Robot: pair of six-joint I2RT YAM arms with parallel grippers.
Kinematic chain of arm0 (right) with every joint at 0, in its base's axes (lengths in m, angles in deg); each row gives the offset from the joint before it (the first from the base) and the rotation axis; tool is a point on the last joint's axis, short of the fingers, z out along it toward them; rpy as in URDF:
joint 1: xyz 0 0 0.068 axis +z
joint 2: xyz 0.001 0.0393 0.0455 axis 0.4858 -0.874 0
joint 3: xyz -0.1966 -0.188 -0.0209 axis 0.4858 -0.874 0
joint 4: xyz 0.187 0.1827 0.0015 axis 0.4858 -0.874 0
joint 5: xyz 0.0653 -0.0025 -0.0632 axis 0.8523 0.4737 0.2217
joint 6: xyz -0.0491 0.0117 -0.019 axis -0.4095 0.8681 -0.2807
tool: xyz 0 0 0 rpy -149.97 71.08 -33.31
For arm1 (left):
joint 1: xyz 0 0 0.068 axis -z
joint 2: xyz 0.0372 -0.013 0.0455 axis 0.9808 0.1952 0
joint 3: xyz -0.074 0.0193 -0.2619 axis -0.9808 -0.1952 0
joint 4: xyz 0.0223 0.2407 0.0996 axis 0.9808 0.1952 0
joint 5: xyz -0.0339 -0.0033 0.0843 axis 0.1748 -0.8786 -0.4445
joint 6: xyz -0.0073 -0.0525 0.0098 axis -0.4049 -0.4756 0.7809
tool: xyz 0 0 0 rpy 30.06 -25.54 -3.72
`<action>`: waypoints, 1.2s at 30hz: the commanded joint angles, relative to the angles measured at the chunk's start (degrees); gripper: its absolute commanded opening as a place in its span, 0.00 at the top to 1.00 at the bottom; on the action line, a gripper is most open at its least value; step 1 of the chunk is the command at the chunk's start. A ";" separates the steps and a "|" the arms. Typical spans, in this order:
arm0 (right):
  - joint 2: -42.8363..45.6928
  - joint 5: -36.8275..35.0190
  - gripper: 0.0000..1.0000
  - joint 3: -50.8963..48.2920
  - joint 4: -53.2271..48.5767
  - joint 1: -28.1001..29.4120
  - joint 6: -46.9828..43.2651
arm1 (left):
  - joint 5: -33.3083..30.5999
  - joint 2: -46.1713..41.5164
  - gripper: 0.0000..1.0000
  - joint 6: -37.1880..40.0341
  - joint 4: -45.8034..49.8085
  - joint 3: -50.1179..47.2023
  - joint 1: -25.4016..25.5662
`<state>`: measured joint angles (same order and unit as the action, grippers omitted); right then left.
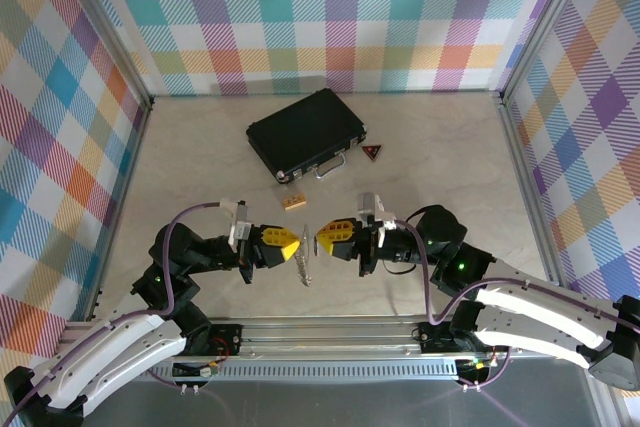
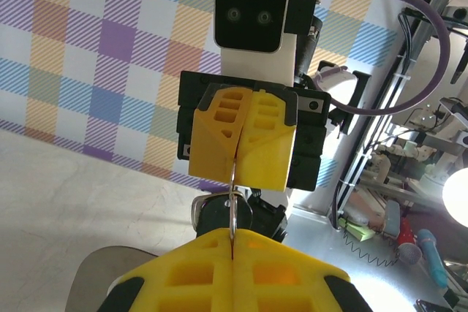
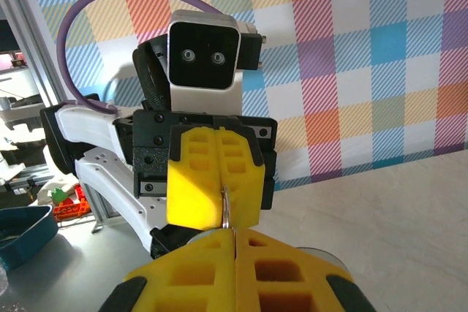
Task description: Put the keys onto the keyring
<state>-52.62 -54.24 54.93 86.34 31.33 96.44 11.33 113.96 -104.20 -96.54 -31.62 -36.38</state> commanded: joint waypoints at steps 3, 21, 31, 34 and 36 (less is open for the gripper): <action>-0.33 1.88 1.00 0.20 3.19 0.28 0.48 | -0.85 -0.72 1.00 1.47 -0.45 2.21 0.93; -1.51 2.32 1.00 0.73 3.30 0.26 0.70 | -1.69 0.07 1.00 2.66 0.38 2.31 1.66; -1.49 2.20 1.00 0.97 2.70 0.28 1.00 | -1.73 0.23 1.00 2.78 0.38 2.32 2.01; -1.75 2.16 1.00 1.15 2.39 0.28 0.88 | -1.73 0.33 1.00 2.79 0.33 2.32 2.09; -1.87 2.16 1.00 1.18 2.27 0.32 0.83 | -1.82 0.37 1.00 2.83 0.36 2.32 2.10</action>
<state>-54.37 -53.00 54.93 86.89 31.33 96.64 9.63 114.51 -102.62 -94.44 -31.14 -35.00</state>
